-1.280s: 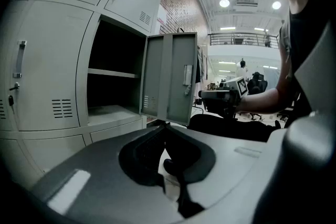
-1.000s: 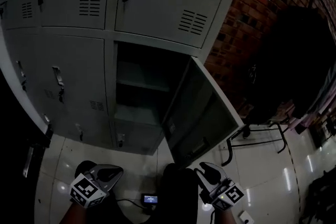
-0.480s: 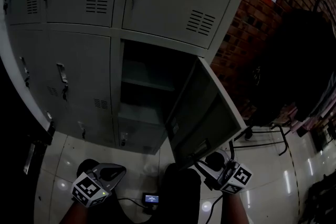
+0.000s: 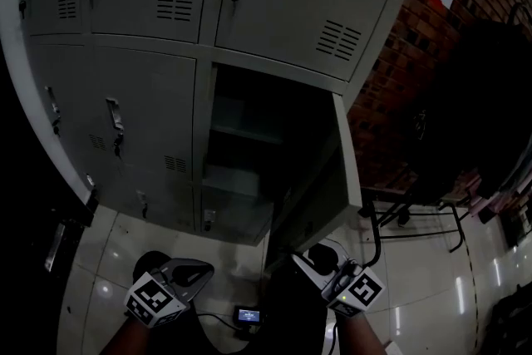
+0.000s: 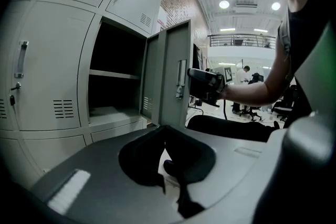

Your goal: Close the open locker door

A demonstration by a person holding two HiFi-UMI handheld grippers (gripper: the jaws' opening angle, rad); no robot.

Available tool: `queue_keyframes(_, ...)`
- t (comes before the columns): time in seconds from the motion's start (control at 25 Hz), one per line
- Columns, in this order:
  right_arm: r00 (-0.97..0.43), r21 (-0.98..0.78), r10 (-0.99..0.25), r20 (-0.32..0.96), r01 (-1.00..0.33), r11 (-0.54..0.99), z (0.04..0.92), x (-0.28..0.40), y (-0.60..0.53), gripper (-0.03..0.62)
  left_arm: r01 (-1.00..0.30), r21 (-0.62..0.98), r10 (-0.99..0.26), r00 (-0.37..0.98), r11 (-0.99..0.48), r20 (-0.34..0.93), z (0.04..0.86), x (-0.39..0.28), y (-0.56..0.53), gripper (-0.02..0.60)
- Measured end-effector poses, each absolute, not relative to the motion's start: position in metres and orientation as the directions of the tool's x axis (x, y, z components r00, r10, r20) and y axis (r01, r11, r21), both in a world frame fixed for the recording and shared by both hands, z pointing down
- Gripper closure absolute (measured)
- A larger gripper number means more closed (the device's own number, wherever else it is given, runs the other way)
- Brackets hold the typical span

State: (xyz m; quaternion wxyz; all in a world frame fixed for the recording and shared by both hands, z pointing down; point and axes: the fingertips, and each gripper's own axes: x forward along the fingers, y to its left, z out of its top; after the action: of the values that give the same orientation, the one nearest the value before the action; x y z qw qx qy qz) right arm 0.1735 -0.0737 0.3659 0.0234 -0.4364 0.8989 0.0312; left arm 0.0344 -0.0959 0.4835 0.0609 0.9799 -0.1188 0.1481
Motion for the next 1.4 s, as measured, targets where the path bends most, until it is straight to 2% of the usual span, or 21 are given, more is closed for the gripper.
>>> queue_keyframes(0.36,-0.502,0.057,-0.858,-0.111,-0.865,0.498,0.363,0.126,-0.115,0.459,-0.245,0.081,-0.211,0.929,-0.966,0.303,0.488,0.036,-0.096,0.569)
queue_keyframes(0.64,-0.508,0.108,-0.856,-0.095,-0.860,0.499,0.355,0.091,-0.160,0.454,-0.250,0.085,-0.219,0.936,-0.964,0.276,0.480,0.028,-0.097,0.569)
queue_keyframes(0.92,-0.513,0.085,-0.858,-0.040,-0.857,0.508,0.363,0.074,-0.210,0.456,-0.252,0.091,-0.222,0.940,-0.963,0.260,0.477,0.024,-0.097,0.569)
queue_keyframes(1.4,-0.489,0.166,-0.869,0.081,-0.853,0.495,0.380,0.063,-0.295,0.454,-0.250,0.099,-0.219,0.943,-0.963,0.251,0.476,0.021,-0.097,0.569)
